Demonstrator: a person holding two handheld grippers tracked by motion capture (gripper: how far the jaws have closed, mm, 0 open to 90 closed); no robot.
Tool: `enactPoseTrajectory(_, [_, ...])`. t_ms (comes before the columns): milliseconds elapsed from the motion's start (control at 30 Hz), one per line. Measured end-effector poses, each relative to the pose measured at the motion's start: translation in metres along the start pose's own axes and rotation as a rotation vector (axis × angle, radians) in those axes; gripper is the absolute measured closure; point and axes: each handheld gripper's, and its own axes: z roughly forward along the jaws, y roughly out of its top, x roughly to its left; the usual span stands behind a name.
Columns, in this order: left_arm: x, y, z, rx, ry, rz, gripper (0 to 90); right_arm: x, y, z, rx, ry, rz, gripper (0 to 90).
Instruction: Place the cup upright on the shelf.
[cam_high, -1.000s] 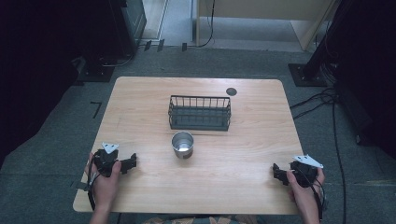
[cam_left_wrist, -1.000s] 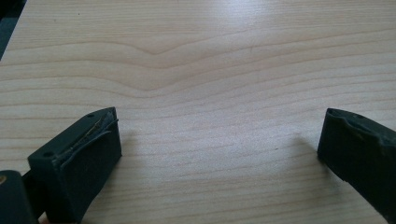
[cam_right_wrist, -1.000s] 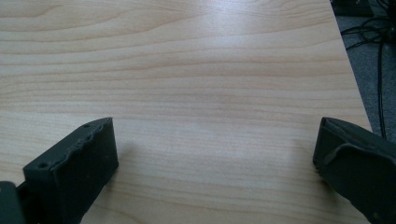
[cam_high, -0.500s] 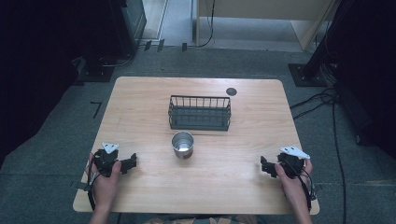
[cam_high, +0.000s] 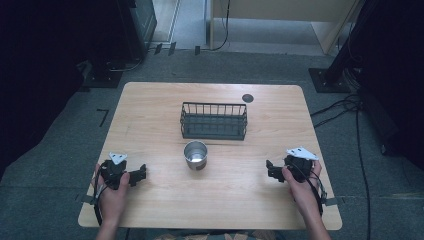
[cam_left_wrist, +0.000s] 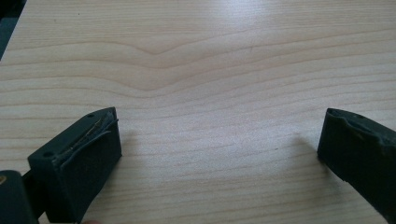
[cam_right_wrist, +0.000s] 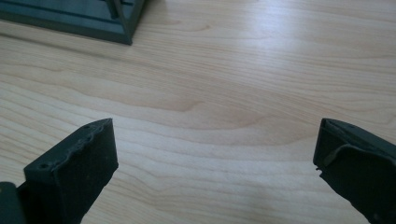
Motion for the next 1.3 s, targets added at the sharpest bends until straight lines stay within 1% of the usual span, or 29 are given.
enactPoseTrajectory(133, [0.0,0.0,0.0,0.0,0.0,0.0,0.0,0.005,0.004,0.001,-0.006,0.01,-0.007,0.0])
enactPoseTrajectory(233, [0.0,0.0,0.0,0.0,0.0,0.0,0.0,0.013,0.009,0.003,-0.01,0.024,-0.017,0.0])
enactPoseTrajectory(267, [0.0,0.0,0.0,0.0,0.0,0.0,0.0,0.013,0.009,0.003,-0.01,0.024,-0.017,0.0])
enactPoseTrajectory(400, [0.0,0.0,0.0,0.0,0.0,0.0,0.0,0.024,0.015,0.006,-0.015,0.052,-0.042,0.0])
enactPoseTrajectory(467, [0.0,0.0,0.0,0.0,0.0,0.0,0.0,0.029,0.017,0.007,-0.015,0.058,-0.05,0.0])
enactPoseTrajectory(500, [0.0,0.0,0.0,0.0,0.0,0.0,0.0,0.029,0.017,0.007,-0.015,0.058,-0.05,0.0])
enactPoseTrajectory(533, [0.0,0.0,0.0,0.0,0.0,0.0,0.0,0.033,0.02,0.008,-0.017,0.063,-0.064,0.0])
enactPoseTrajectory(733, [0.0,0.0,0.0,0.0,0.0,0.0,0.0,0.045,0.027,0.011,-0.021,0.08,-0.087,0.0])
enactPoseTrajectory(833, [0.0,0.0,0.0,0.0,0.0,0.0,0.0,0.051,0.031,0.012,-0.026,0.089,-0.095,0.0])
enactPoseTrajectory(867, [0.0,0.0,0.0,0.0,0.0,0.0,0.0,0.051,0.031,0.012,-0.026,0.089,-0.095,0.0])
enactPoseTrajectory(967, [0.0,0.0,0.0,0.0,0.0,0.0,0.0,0.058,0.035,0.013,-0.032,0.104,-0.104,0.0])
enactPoseTrajectory(1000, [0.0,0.0,0.0,0.0,0.0,0.0,0.0,0.062,0.037,0.015,-0.036,0.117,-0.106,0.0])
enactPoseTrajectory(1167, [0.0,0.0,0.0,0.0,0.0,0.0,0.0,0.07,0.038,0.021,-0.032,0.134,-0.102,0.0])
enactPoseTrajectory(1300, [0.0,0.0,0.0,0.0,0.0,0.0,0.0,0.077,0.04,0.023,-0.035,0.151,-0.11,0.0])
